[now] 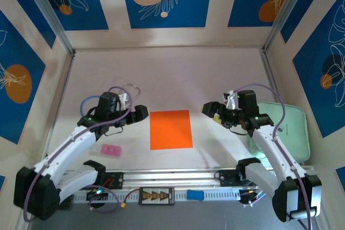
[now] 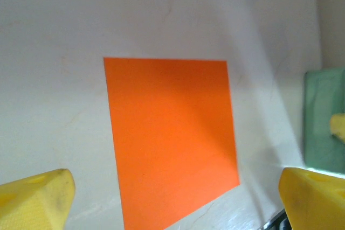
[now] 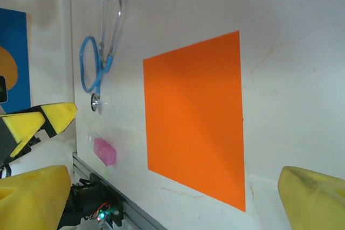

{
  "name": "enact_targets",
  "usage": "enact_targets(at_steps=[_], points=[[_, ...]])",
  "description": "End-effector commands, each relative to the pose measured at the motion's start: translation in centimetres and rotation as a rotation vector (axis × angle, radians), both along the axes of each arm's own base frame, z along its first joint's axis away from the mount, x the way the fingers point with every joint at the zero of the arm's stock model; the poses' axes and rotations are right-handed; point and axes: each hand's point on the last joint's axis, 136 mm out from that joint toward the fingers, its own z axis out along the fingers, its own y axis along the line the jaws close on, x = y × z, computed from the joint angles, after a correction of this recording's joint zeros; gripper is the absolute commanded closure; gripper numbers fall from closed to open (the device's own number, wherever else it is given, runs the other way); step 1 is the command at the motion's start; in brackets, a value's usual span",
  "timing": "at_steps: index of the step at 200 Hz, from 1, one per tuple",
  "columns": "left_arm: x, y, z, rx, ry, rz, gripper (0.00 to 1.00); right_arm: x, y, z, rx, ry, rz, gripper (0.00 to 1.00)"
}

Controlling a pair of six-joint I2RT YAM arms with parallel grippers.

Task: Fold a paper plane with a square sheet of paper (pick it up from the middle)
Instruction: Move the square sheet of paper to the center of the table.

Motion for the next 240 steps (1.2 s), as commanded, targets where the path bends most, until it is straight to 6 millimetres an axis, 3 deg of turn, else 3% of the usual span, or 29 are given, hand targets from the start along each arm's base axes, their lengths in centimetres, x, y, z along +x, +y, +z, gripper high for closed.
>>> enact_targets(at_steps=[1, 41, 75, 97, 117, 143, 173, 196, 240], points=[[0.0, -0.7, -0.1, 0.129, -0.016, -0.063, 0.04, 0.1, -0.1, 0.7, -0.015, 0.016, -0.019, 0.01], [-0.2, -3.7, -1.1, 0.17, 0.001, -0.145, 0.07, 0.6, -1.4, 0.8, -0.023, 0.007, -0.089, 0.01], [-0.5, -5.7, -2.4, 0.241, 0.022, -0.198, 0.09, 0.0, -0.1, 2.3, 0.12, -0.062, -0.017, 0.01], [-0.3, -6.6, -3.2, 0.316, 0.06, -0.205, 0.12, -0.2, -0.4, 1.6, 0.072, -0.013, -0.032, 0.01], [-0.4, -6.1, -4.3, 0.444, 0.113, -0.2, 0.12, -0.4, 0.1, 1.1, 0.05, 0.012, -0.023, 0.01], [-0.8, -8.4, -5.1, 0.471, 0.145, -0.248, 0.12, -0.8, 0.2, -0.5, -0.002, 0.07, -0.05, 0.01], [-1.6, -11.1, -6.9, 0.488, 0.197, -0.279, 0.12, -1.1, -1.8, -3.2, -0.084, 0.186, -0.188, 0.01], [-2.0, -13.4, -8.1, 0.483, 0.221, -0.303, 0.12, -1.1, -2.5, -3.8, -0.094, 0.209, -0.228, 0.01], [-2.5, -14.6, -10.9, 0.463, 0.295, -0.292, 0.11, -0.8, -3.9, -3.9, -0.135, 0.183, -0.269, 0.01]])
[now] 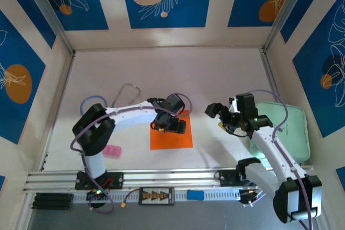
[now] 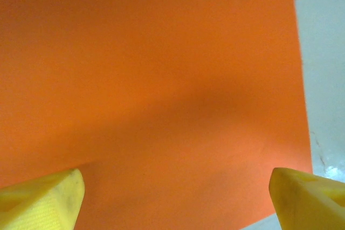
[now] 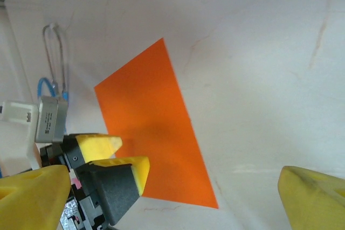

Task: Fold a paper plane with a square sheet of paper (pick it up from the middle)
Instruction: Move the square sheet of paper to the center of the table.

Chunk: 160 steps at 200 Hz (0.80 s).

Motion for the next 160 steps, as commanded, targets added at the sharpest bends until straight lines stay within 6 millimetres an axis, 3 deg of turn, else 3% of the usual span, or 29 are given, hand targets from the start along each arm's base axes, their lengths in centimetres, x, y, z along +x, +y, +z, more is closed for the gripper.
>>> enact_targets(at_steps=[1, 62, 109, 132, 160], points=[[-0.2, -0.8, -0.6, -0.018, 0.038, 0.034, 0.11, -0.6, -1.0, -0.7, -0.036, 0.022, -0.034, 0.01], [0.2, 1.1, -3.1, 0.133, 0.041, 0.007, 0.07, -0.7, -1.6, -1.0, -0.057, 0.0, -0.04, 0.01], [1.8, 2.9, -3.4, 0.254, -0.015, -0.101, 0.05, -0.7, -2.5, -1.6, -0.097, -0.004, -0.068, 0.01], [2.4, 2.6, -2.2, 0.249, -0.047, -0.139, 0.03, -0.7, -2.7, -1.8, -0.119, 0.001, -0.068, 0.01], [3.5, 0.8, 1.4, 0.133, -0.144, -0.152, 0.0, -0.6, -2.3, -1.0, -0.139, -0.021, -0.021, 0.0]])
